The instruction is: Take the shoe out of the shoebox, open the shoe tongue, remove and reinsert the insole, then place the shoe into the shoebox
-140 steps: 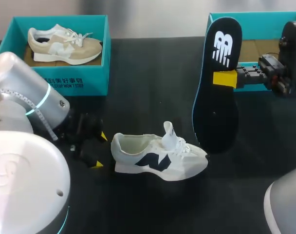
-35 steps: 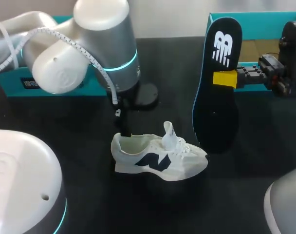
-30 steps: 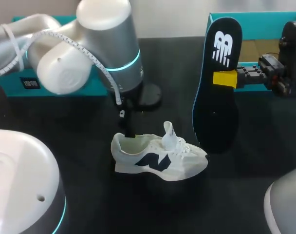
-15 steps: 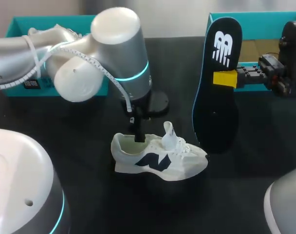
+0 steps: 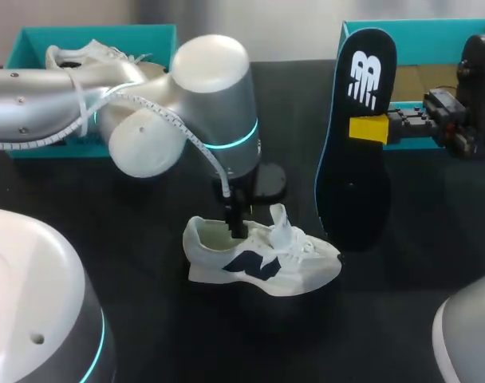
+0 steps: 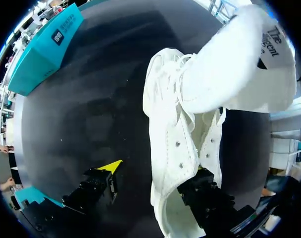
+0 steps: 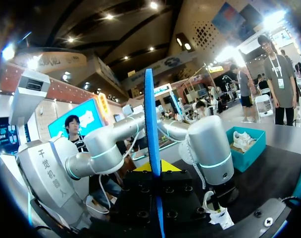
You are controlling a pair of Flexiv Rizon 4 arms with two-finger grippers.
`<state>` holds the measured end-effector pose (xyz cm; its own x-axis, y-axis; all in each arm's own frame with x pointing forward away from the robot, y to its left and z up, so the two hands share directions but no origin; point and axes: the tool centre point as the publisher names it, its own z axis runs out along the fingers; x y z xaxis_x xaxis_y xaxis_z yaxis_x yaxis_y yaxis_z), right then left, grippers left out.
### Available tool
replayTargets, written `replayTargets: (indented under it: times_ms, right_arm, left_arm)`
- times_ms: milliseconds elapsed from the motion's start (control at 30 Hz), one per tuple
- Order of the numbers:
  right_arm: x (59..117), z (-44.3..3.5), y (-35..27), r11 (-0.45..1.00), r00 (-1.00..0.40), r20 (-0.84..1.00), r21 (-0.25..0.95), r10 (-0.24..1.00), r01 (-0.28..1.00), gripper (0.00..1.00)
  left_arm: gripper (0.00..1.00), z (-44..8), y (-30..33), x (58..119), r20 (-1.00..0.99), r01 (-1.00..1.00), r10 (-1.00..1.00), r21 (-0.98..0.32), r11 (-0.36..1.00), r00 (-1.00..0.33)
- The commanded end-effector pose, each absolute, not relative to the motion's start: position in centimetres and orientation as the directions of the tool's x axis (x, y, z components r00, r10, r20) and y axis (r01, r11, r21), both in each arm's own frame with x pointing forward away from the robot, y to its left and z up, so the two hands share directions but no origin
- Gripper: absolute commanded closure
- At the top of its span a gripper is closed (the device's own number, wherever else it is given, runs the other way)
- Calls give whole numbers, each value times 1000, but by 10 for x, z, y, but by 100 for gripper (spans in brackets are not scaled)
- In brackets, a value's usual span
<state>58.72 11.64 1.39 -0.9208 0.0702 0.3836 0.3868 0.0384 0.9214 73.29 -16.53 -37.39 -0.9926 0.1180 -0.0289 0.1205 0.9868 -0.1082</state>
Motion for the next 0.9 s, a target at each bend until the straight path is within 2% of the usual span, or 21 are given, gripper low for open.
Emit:
replayTargets:
  times_ms: [33,167,300,500,667,700,733,767,800,900]
  right_arm:
    - [590,15,119,42,-920,385,921,68,388,100]
    - [590,15,119,42,-920,385,921,68,388,100]
    - [590,15,119,42,-920,385,921,68,388,100]
    - [590,15,119,42,-920,385,921,68,388,100]
    - [590,15,119,42,-920,385,921,68,388,100]
    - [590,15,119,42,-920,385,921,68,388,100]
    - [590,15,119,42,-920,385,921,68,388,100]
    - [590,15,119,42,-920,385,921,68,388,100]
    - [590,15,119,42,-920,385,921,68,388,100]
    - [590,15,119,42,-920,385,921,68,388,100]
  left_arm:
    - [49,-379,-168,733,-23,113,111,-110,987,-994]
    - [59,-378,-165,730,-14,106,105,-122,987,-994]
    - [55,-376,-158,725,12,90,92,-131,987,-996]
    - [54,-383,-154,721,39,82,88,-121,989,-995]
    - [58,-385,-156,718,45,84,90,-119,989,-995]
    - [66,-385,-156,718,45,85,91,-119,989,-995]
    - [76,-385,-157,718,44,86,92,-117,989,-995]
    - [92,-385,-157,718,43,89,95,-114,989,-995]
    - [100,-384,-158,718,40,93,98,-111,989,-994]
    - [100,-383,-158,718,35,98,102,-108,989,-994]
